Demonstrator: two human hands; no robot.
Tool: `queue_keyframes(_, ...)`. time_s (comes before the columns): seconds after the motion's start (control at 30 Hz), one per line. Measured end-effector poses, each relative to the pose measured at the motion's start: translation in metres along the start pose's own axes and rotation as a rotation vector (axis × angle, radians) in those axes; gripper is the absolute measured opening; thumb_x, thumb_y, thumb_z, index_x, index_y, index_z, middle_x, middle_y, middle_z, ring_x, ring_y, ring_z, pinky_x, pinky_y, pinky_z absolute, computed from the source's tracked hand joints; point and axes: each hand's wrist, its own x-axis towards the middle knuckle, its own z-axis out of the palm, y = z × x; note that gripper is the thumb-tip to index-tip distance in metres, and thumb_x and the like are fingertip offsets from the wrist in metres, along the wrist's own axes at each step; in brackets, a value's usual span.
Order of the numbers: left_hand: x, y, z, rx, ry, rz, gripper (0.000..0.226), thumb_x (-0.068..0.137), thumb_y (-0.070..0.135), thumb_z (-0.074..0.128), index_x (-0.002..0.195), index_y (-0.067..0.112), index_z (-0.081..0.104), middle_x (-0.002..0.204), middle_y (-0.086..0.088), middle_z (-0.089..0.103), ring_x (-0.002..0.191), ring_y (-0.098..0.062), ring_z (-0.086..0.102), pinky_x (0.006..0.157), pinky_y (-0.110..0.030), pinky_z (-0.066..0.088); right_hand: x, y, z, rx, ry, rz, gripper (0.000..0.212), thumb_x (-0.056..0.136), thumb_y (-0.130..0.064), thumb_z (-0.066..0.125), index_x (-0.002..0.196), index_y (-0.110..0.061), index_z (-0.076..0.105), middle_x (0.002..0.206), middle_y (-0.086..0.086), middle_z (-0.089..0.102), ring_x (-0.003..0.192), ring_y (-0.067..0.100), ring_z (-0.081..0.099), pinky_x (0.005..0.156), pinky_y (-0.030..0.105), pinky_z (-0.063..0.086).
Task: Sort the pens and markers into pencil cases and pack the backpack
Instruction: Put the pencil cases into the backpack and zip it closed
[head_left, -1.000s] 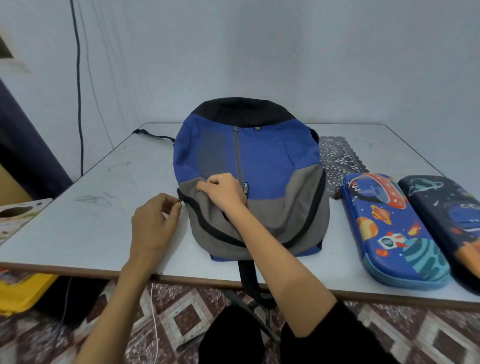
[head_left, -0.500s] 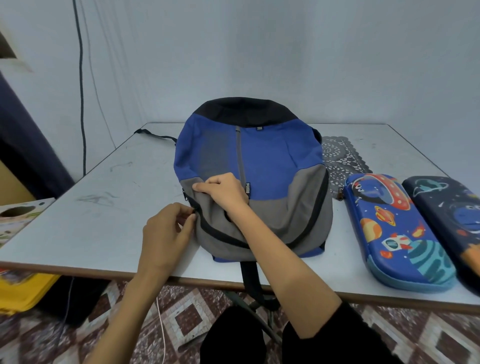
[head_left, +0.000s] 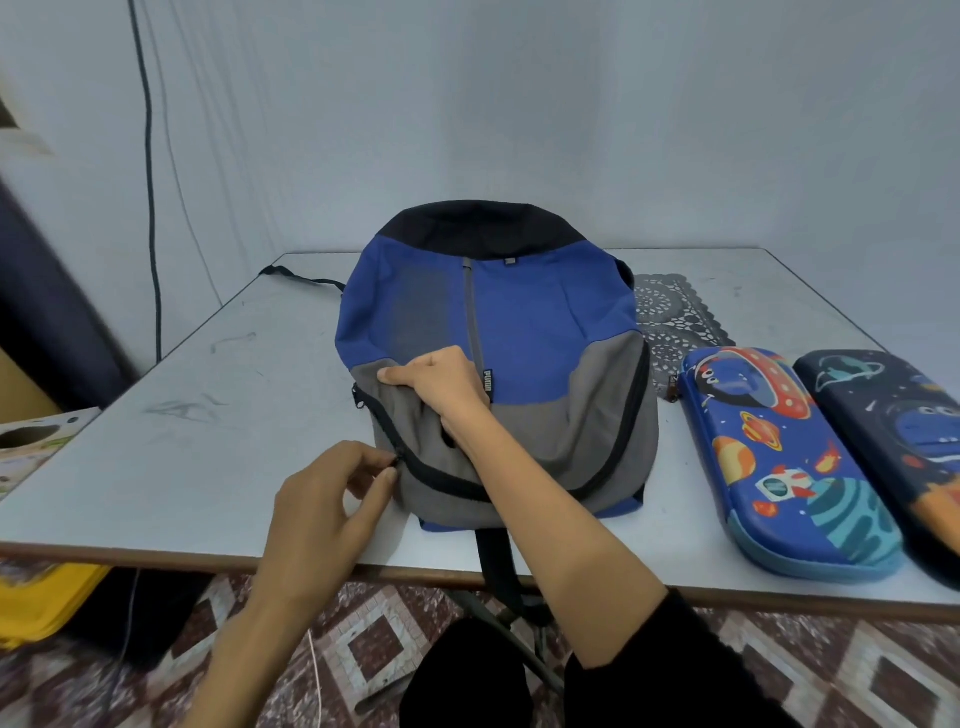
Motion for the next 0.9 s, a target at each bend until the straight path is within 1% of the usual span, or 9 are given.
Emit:
queue_keyframes(0.13,-0.019,0.026,0.005,-0.136,-0.102,-0.004,0.018,0.086,0.044,0.055,0.085,0.029,0.066,0.076,0.016,0.064,0.074,-0.006,0.063,0.065,-0.014,0.045,0.0,0.0,-0.002,-0.036,0.024,-0.002,0.049,0.073,-0.045,0.077,0.046,-0.02,0.045,0.052,-0.005,0.049,0.062,0.02,0.052,0.06,0.031,0.037)
queue_keyframes(0.33,-0.026,0.02,0.014,-0.377,-0.075,-0.212,0.013,0.087,0.018,0.069,0.079,0.028,0.071,0.078,0.002,0.07,0.075,-0.012,0.065,0.065,-0.023,0.049,-0.015,-0.002,-0.012,0.002,-0.107,-0.079,0.059,0.083,-0.042,0.07,0.045,-0.021,0.029,0.041,-0.008,0.028,0.048,0.015,0.034,0.063,0.032,0.031)
queue_keyframes(0.4,-0.025,0.02,0.014,-0.428,-0.061,-0.235,0.007,0.084,0.025,0.067,0.08,0.029,0.07,0.078,-0.001,0.07,0.075,-0.016,0.065,0.066,-0.028,0.05,-0.029,-0.005,-0.024,-0.006,-0.148,-0.16,0.043,0.086,-0.041,0.067,0.054,-0.017,0.05,0.052,-0.006,0.048,0.056,0.016,0.046,0.066,0.034,0.04)
queue_keyframes(0.43,-0.025,0.02,0.014,-0.446,-0.054,-0.243,0.005,0.082,0.028,0.066,0.079,0.029,0.07,0.077,-0.002,0.07,0.075,-0.018,0.065,0.067,-0.029,0.051,-0.038,-0.004,-0.03,-0.058,-0.137,-0.216,0.028,0.087,-0.041,0.066,0.074,-0.016,0.066,0.07,-0.004,0.061,0.07,0.015,0.055,0.072,0.035,0.047)
queue_keyframes(0.5,-0.024,0.019,0.013,-0.472,-0.045,-0.25,0.004,0.081,0.029,0.067,0.078,0.028,0.07,0.075,-0.002,0.069,0.073,-0.018,0.064,0.064,-0.026,0.05,-0.062,0.001,-0.041,-0.201,-0.002,-0.345,0.028,0.087,-0.036,0.066,0.11,-0.021,0.067,0.099,-0.007,0.062,0.087,0.009,0.055,0.079,0.03,0.049)
queue_keyframes(0.6,-0.022,0.019,0.012,-0.502,-0.048,-0.261,0.01,0.081,0.029,0.076,0.075,0.024,0.071,0.071,-0.004,0.067,0.069,-0.018,0.062,0.061,-0.02,0.046,-0.111,0.017,-0.051,-0.198,0.236,-0.649,0.017,0.081,-0.017,0.066,0.098,-0.023,0.066,0.09,-0.006,0.055,0.084,0.01,0.052,0.069,0.027,0.047)
queue_keyframes(0.67,-0.021,0.019,0.011,-0.519,-0.057,-0.26,0.014,0.082,0.033,0.077,0.074,0.023,0.071,0.07,-0.005,0.067,0.068,-0.021,0.062,0.061,-0.023,0.046,-0.139,0.033,-0.051,-0.166,0.21,-0.774,0.014,0.081,-0.008,0.061,0.089,-0.017,0.067,0.085,-0.002,0.055,0.079,0.013,0.055,0.065,0.029,0.048)
queue_keyframes(0.83,-0.02,0.018,0.012,-0.54,-0.085,-0.25,0.008,0.078,0.031,0.07,0.072,0.026,0.069,0.07,-0.007,0.066,0.066,-0.017,0.06,0.063,-0.021,0.048,-0.151,0.062,-0.037,-0.49,0.181,-0.866,0.03,0.082,-0.01,0.061,0.11,-0.021,0.062,0.091,-0.006,0.057,0.081,0.012,0.057,0.062,0.03,0.051)
queue_keyframes(0.9,-0.022,0.018,0.014,-0.518,-0.103,-0.242,0.01,0.078,0.035,0.071,0.075,0.025,0.069,0.073,-0.008,0.066,0.068,-0.02,0.06,0.064,-0.025,0.049,-0.148,0.064,-0.032,-0.504,0.214,-0.864,0.028,0.079,-0.012,0.063,0.105,-0.021,0.064,0.088,-0.007,0.058,0.079,0.012,0.057,0.059,0.029,0.05)
